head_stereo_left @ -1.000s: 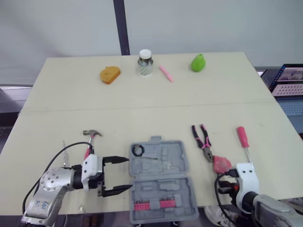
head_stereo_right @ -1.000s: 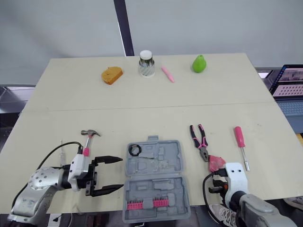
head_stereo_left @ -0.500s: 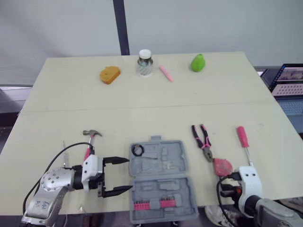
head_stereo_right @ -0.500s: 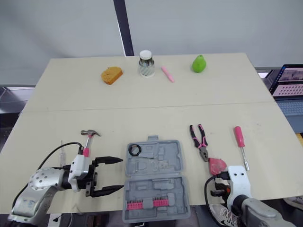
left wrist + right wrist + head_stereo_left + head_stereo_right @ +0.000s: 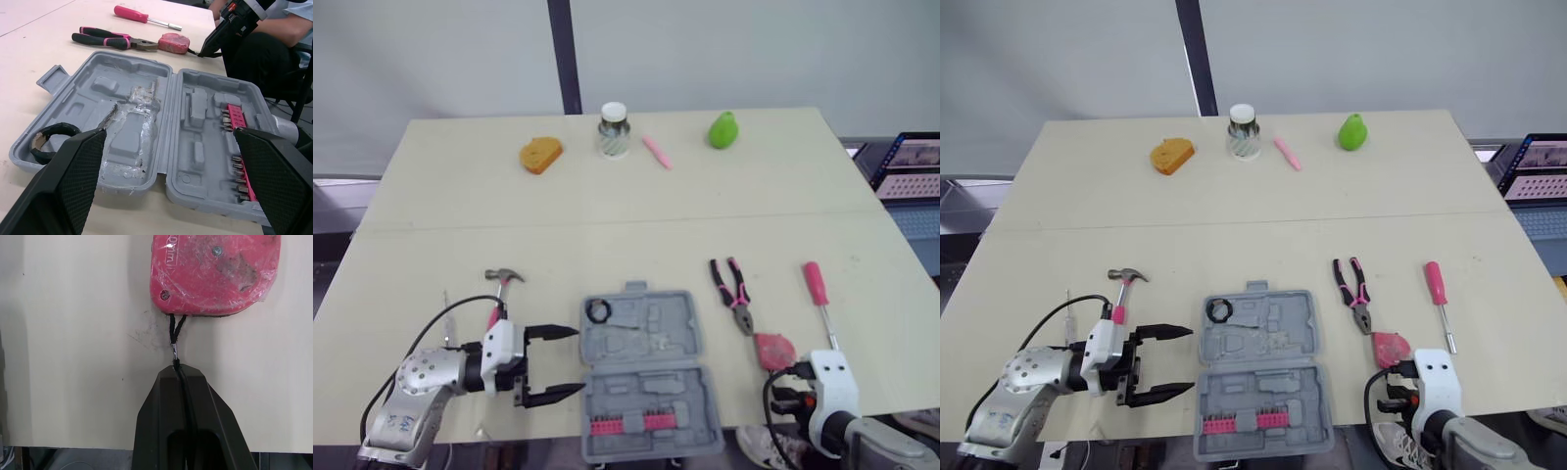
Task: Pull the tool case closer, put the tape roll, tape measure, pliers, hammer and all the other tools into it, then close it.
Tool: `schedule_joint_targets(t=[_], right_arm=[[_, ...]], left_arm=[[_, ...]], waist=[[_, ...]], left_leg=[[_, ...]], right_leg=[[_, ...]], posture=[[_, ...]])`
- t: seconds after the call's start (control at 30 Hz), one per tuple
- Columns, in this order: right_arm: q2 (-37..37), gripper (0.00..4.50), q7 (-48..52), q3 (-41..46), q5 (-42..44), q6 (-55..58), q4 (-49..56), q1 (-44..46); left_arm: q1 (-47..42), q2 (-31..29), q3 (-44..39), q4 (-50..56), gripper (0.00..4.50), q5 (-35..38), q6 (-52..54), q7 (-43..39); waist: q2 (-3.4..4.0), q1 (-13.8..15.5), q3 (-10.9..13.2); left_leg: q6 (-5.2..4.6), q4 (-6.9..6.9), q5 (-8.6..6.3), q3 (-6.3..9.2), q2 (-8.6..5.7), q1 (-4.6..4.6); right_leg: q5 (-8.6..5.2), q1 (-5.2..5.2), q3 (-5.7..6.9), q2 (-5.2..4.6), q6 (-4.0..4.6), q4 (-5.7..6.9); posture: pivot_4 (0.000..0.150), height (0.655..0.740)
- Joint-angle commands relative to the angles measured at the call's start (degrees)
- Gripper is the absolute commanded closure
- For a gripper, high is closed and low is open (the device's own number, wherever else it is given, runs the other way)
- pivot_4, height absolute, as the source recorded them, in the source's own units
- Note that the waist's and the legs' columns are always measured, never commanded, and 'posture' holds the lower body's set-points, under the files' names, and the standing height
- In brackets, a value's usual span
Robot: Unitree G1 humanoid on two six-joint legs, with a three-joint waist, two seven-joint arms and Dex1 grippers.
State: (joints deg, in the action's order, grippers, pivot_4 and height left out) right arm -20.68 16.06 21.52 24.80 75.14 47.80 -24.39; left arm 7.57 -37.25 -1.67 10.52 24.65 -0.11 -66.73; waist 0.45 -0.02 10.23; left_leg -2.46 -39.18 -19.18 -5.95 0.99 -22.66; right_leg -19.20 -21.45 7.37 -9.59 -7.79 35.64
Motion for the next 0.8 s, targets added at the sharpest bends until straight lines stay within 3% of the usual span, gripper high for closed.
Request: schedule_joint_targets(t=[0.03,0.8], right_arm=[[0.4,4.49,0.1,1.4,0.7,0.1,2.3,-0.5],[0.1,4.49,0.3,1.4,1.2,0.8,2.6,-1.1]], left_arm=[[0.2,-0.1,0.0,0.8,0.0,0.3,-0.8,-0.4],[0.2,0.2,0.8,2.1,0.0,0.1,0.0,1.1]], waist=[[0.0,0.0,0.0],[0.0,0.0,0.0]], left_leg=[[0.0,0.0,0.0,0.0,0.0,0.0],[0.0,0.0,0.01,0.0,0.0,0.0]], right_leg=[[0.0,0.0,0.0,0.0,0.0,0.0],[0.0,0.0,0.0,0.01,0.0,0.01]], posture=[[0.15,0.695],[0.15,0.695]])
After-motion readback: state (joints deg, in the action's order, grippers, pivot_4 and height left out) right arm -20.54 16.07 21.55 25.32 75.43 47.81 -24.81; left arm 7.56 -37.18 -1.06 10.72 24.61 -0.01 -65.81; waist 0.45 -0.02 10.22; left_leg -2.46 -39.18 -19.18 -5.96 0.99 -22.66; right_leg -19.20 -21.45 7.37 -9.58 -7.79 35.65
